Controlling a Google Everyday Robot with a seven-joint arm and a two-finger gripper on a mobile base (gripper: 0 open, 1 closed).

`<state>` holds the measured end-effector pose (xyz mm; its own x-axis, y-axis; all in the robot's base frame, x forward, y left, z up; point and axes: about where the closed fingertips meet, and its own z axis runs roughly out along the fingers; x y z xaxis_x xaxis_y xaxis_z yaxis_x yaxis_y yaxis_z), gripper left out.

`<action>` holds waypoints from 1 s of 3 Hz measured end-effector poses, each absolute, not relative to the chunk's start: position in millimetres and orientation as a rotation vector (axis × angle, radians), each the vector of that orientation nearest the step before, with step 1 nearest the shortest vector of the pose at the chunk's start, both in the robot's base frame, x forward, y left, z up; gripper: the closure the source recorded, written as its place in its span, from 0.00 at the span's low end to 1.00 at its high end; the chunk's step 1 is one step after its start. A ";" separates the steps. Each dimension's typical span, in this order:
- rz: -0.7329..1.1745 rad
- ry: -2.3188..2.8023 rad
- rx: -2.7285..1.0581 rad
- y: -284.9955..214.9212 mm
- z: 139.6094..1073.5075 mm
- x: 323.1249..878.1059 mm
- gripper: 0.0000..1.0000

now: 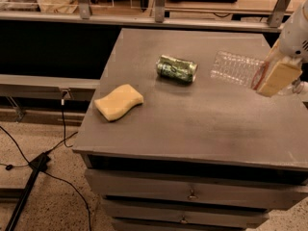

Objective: Move water bottle near sponge

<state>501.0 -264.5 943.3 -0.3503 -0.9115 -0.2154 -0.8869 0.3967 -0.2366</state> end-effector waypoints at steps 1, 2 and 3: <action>-0.065 2.305 -1.623 -246.5 936.6 507.5 1.00; -0.029 2.183 -1.722 -200.8 941.8 513.1 1.00; -0.028 2.098 -1.817 -158.1 943.7 511.8 1.00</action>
Offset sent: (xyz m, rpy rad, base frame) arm 0.0175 0.1315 0.0081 0.0844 -0.0521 0.3270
